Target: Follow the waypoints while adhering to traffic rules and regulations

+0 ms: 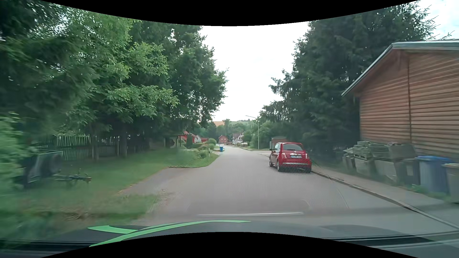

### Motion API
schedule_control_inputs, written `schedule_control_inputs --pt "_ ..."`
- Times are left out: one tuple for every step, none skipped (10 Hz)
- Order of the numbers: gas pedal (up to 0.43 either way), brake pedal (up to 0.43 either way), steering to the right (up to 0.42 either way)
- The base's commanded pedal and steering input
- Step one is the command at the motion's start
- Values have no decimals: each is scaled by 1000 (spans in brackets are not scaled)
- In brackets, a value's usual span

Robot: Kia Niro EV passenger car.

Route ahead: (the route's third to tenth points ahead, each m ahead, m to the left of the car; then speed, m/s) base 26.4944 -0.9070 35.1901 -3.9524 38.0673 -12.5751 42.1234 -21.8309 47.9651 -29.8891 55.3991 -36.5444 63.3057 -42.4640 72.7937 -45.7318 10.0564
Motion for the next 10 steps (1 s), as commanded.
schedule_control_inputs --pt "0 268 11" --pt "0 268 11" --pt "0 274 11" --pt "0 274 11" --pt "0 274 11" --pt "0 274 12" --pt "0 268 13" --pt "0 274 15" --pt "0 268 18" --pt "0 274 19"
